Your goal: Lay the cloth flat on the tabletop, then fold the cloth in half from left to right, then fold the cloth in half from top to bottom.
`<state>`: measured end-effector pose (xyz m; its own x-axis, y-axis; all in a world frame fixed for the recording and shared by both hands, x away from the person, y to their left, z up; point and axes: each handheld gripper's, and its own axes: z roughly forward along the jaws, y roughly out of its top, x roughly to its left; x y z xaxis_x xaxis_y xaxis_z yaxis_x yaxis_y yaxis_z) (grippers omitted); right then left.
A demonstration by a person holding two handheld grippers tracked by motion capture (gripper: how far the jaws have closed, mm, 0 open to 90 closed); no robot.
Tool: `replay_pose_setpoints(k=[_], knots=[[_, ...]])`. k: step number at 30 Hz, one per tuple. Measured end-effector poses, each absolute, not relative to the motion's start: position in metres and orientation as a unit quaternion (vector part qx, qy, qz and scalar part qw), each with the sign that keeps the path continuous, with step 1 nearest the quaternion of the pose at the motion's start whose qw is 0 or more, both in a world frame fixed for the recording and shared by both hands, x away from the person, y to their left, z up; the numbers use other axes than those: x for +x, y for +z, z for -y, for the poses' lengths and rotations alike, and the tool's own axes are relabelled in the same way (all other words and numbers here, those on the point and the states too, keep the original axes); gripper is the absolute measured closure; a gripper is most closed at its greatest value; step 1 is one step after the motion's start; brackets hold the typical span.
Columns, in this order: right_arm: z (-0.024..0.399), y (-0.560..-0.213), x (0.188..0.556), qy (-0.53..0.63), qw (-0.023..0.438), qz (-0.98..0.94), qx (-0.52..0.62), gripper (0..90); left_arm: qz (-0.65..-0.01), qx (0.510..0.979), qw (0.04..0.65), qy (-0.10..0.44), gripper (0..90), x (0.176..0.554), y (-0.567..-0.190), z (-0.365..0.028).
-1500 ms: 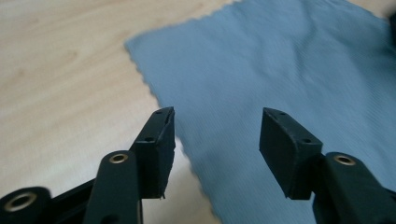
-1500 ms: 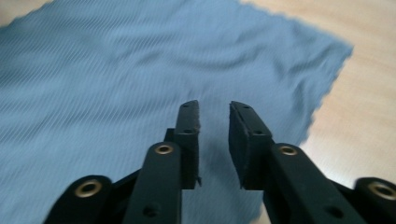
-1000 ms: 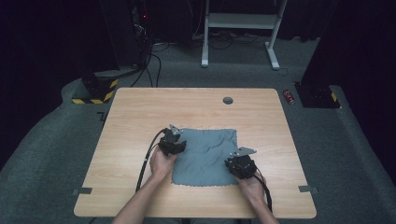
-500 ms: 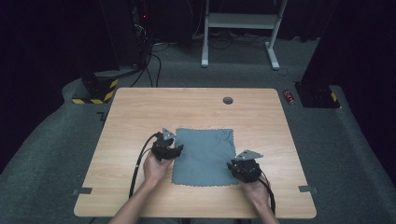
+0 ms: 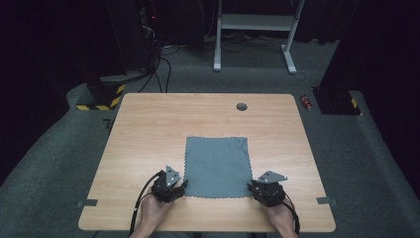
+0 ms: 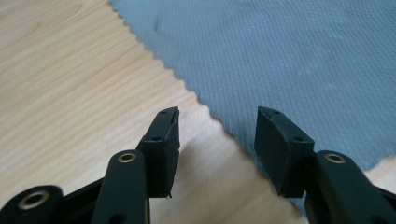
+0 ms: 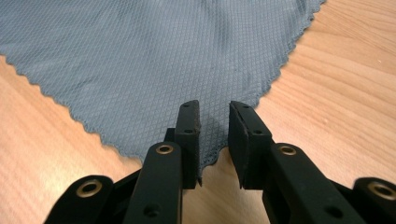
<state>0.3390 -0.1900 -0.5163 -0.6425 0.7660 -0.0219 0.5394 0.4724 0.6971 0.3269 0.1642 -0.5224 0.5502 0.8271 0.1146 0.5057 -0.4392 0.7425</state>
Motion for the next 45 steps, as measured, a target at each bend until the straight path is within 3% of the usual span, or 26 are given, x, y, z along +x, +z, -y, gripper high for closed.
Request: replay_pose_setpoints(k=[7, 17, 25, 31, 45], knots=[[0.182, -0.512, 0.339, 0.354, 0.161, -0.834, 0.390, 69.8, -0.415, 0.812, 0.337, 0.234, 47.3, 0.321, -0.522, -0.165], [0.124, -0.519, 0.345, 0.371, 0.146, -0.852, 0.339, 65.8, -0.435, 0.801, 0.356, 0.204, 36.7, 0.343, -0.525, -0.164], [0.132, -0.522, 0.333, 0.367, 0.155, -0.856, 0.330, 66.8, -0.436, 0.798, 0.365, 0.201, 36.1, 0.343, -0.527, -0.167], [0.132, -0.519, 0.335, 0.371, 0.152, -0.853, 0.334, 62.6, -0.444, 0.800, 0.362, 0.177, 34.2, 0.347, -0.523, -0.167], [0.091, -0.511, 0.336, 0.397, 0.125, -0.855, 0.310, 55.7, -0.470, 0.784, 0.382, 0.139, 33.5, 0.378, -0.511, -0.176]])
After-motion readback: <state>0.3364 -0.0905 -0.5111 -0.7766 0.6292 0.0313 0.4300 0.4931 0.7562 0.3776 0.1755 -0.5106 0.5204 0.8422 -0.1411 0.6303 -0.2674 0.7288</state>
